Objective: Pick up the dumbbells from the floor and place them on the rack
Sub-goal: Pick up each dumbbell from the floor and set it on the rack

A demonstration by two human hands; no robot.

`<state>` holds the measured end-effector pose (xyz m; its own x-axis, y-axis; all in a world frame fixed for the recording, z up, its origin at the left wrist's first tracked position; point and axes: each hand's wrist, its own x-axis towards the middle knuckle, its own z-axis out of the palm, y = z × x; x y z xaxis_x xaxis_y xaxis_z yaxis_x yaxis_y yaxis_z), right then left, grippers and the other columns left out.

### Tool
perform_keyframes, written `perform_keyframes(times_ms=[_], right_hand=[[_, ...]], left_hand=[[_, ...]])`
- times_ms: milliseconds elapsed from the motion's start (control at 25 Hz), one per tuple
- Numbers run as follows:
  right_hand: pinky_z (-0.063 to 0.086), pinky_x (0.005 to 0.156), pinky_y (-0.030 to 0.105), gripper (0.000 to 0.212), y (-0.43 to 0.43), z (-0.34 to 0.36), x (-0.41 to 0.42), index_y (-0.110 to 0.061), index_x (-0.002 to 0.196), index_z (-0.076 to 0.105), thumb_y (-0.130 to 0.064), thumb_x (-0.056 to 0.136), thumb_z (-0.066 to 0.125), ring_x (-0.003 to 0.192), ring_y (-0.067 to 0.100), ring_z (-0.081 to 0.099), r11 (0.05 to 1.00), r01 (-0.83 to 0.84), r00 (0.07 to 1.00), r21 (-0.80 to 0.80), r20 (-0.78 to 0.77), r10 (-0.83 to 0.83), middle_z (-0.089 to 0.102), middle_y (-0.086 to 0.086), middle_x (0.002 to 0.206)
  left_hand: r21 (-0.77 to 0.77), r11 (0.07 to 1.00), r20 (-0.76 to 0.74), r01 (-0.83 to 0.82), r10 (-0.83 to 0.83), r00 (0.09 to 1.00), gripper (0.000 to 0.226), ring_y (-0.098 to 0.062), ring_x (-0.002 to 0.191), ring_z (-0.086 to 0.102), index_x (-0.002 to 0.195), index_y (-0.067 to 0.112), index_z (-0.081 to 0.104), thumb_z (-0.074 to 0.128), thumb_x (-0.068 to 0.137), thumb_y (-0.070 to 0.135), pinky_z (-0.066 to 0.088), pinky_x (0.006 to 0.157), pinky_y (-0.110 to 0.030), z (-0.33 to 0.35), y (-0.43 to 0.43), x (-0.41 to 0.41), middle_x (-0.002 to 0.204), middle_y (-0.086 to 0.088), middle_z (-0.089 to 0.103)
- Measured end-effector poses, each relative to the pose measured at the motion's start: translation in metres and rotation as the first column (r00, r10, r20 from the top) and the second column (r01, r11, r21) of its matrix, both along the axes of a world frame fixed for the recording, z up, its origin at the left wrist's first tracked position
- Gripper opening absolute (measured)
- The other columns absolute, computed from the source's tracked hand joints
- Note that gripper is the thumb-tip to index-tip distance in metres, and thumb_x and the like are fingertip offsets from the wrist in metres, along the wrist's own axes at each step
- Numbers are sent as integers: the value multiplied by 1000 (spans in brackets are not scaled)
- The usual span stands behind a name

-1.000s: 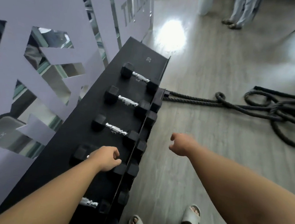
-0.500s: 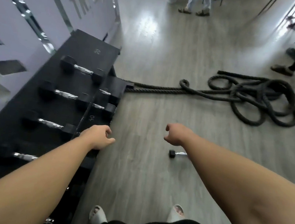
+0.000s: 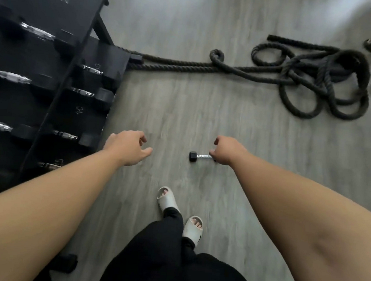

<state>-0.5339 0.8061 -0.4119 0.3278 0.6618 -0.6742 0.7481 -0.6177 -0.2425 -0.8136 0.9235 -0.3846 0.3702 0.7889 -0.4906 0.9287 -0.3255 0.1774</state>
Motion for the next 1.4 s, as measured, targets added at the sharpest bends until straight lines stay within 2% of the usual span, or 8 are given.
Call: perform_keyframes(times_ms=[200, 400, 680, 880, 1040, 1120, 1200, 1400], right_hand=[[49, 69, 36, 47, 11, -61, 54, -14, 133, 54, -41, 94, 57, 90, 27, 61, 996, 71, 997, -49, 1, -71, 59, 7, 111], [48, 69, 35, 44, 39, -144, 109, -15, 131, 55, -37, 94, 57, 92, 29, 64, 984, 159, 986, -81, -41, -163, 66, 10, 109], [42, 68, 34, 45, 71, -378, 162, -13, 132, 56, -40, 96, 60, 87, 26, 58, 977, 125, 981, -171, -124, -147, 62, 7, 101], [43, 72, 35, 54, 70, -555, 197, -16, 140, 52, -45, 94, 58, 91, 25, 56, 971, 148, 983, -190, -76, -165, 60, 15, 126], [43, 72, 34, 63, 67, -654, 200, -14, 142, 49, -49, 91, 61, 91, 27, 57, 958, 217, 969, -187, -75, -234, 56, 17, 132], [48, 73, 35, 71, 65, -687, 194, -14, 142, 47, -54, 86, 67, 94, 29, 61, 938, 288, 941, -192, -127, -315, 55, 15, 131], [49, 63, 32, 75, 63, -705, 188, -14, 140, 48, -55, 82, 73, 90, 27, 66, 900, 398, 884, -179, -188, -428, 60, 10, 124], [41, 42, 20, 49, 60, -704, 178, -15, 115, 58, -44, 79, 76, 68, 8, 62, 879, 457, 863, -138, -170, -475, 68, 3, 102]], left_hand=[[-136, 986, 28, -95, 100, 995, 44, -17, 111, 64, 119, 30, 64, 64, 84, 58, 46, 97, -37, -70, 16, 52, 115, 12, 71], [-312, 941, 66, -133, 162, 985, 43, -14, 104, 60, 121, 29, 63, 68, 86, 55, 45, 85, -31, -148, 35, 124, 115, 12, 66], [-402, 873, 74, -274, 330, 941, 42, -15, 100, 58, 124, 21, 62, 70, 90, 46, 40, 81, -27, -357, 59, 201, 114, 6, 63], [-439, 779, 38, -447, 514, 857, 47, -16, 103, 55, 129, 21, 59, 71, 89, 43, 39, 82, -26, -540, 36, 220, 121, 3, 60], [-412, 693, 16, -591, 654, 756, 62, -20, 106, 56, 137, 20, 54, 74, 85, 45, 40, 84, -27, -655, 36, 234, 134, -3, 57], [-425, 664, 18, -615, 686, 728, 75, -21, 114, 57, 144, 21, 48, 77, 81, 50, 39, 86, -27, -697, 35, 240, 139, -3, 54], [-445, 664, 37, -601, 684, 728, 84, -20, 113, 56, 147, 21, 46, 82, 78, 51, 40, 89, -28, -724, 32, 245, 138, -2, 53], [-440, 692, 72, -573, 663, 745, 53, -24, 99, 63, 117, 25, 63, 89, 73, 35, 54, 82, -32, -733, 30, 232, 123, -7, 61]])
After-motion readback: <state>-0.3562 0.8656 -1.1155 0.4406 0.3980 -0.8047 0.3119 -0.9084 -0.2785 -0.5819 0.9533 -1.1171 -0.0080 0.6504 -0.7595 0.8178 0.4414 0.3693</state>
